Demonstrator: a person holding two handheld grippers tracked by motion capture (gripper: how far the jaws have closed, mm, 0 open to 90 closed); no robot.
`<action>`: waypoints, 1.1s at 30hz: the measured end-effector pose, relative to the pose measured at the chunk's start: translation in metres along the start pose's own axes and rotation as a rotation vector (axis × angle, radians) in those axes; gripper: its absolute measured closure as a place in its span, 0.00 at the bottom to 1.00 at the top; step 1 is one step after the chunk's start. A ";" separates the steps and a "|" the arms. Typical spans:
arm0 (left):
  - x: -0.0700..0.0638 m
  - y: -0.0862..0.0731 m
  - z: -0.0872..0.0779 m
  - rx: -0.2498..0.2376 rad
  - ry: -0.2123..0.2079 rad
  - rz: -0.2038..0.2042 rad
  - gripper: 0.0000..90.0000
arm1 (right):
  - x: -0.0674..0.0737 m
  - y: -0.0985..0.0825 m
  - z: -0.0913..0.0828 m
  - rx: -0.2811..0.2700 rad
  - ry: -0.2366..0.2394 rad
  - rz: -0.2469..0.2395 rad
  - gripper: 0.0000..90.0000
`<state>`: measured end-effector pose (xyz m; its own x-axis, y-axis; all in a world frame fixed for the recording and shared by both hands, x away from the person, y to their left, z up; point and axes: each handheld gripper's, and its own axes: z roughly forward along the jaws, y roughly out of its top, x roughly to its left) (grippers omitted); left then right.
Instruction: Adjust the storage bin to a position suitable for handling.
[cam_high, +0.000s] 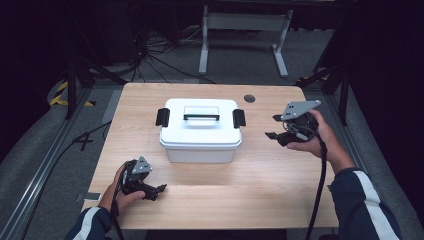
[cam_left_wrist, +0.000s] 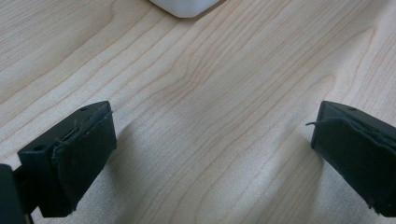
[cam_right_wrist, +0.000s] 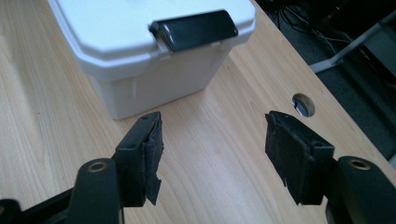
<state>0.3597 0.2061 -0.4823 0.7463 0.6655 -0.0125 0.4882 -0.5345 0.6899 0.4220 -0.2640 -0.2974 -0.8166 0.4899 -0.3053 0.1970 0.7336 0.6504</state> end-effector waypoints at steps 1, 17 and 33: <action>0.000 0.000 0.000 0.000 0.001 0.000 0.01 | 0.000 0.005 0.000 -0.002 0.006 -0.012 0.42; 0.001 0.000 0.000 -0.001 0.007 0.007 0.01 | 0.004 0.057 0.014 0.001 0.022 -0.101 0.45; 0.000 0.000 0.000 0.000 -0.001 0.002 0.01 | 0.022 0.106 0.047 0.027 0.064 -0.196 0.48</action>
<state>0.3598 0.2064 -0.4823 0.7477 0.6639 -0.0125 0.4872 -0.5357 0.6897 0.4500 -0.1532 -0.2678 -0.8734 0.3060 -0.3789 0.0446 0.8249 0.5635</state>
